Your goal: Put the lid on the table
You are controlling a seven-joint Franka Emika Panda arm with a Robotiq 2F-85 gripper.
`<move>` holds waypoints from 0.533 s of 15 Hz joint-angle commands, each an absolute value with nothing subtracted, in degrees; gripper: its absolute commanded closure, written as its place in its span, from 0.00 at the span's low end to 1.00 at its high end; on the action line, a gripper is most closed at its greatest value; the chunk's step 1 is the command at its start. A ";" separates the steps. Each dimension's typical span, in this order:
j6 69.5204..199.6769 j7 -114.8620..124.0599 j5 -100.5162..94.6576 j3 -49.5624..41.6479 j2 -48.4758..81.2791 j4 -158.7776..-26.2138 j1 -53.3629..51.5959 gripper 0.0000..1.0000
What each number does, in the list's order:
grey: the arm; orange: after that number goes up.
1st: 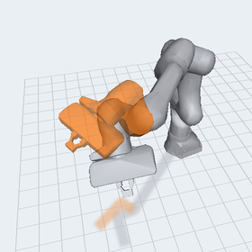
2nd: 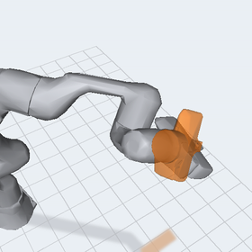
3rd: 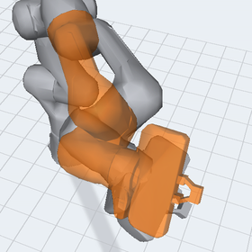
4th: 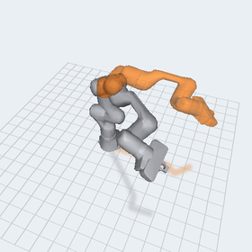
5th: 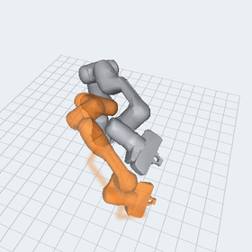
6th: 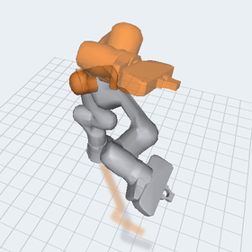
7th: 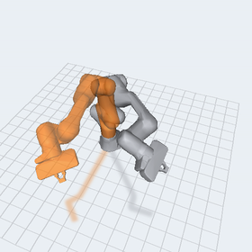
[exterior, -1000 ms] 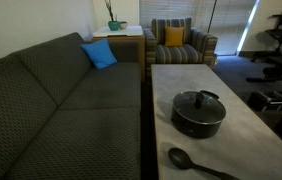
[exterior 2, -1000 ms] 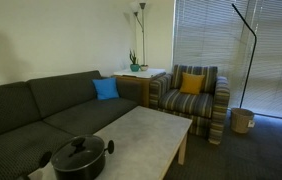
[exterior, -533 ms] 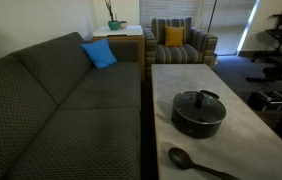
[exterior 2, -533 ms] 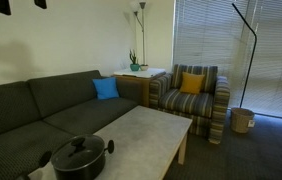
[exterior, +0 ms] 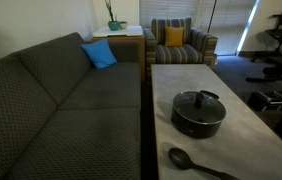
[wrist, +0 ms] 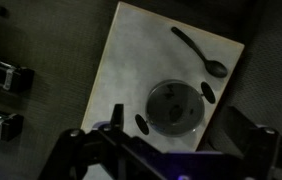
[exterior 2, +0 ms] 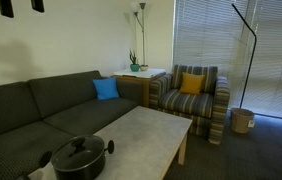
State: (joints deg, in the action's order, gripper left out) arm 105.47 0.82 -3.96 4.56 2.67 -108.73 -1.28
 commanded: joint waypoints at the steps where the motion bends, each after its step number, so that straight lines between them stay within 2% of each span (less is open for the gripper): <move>1: 111.17 8.90 3.05 4.42 11.51 -102.52 -2.68 0.00; 6: 124.65 19.94 9.29 3.57 22.35 -96.41 -4.13 0.00; 7: 122.05 16.95 7.47 3.74 18.00 -100.15 -4.26 0.00; 8: 122.90 17.46 7.58 3.68 19.61 -99.32 -4.35 0.00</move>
State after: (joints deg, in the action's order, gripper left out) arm 123.12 17.64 7.26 4.53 19.67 -99.46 -3.60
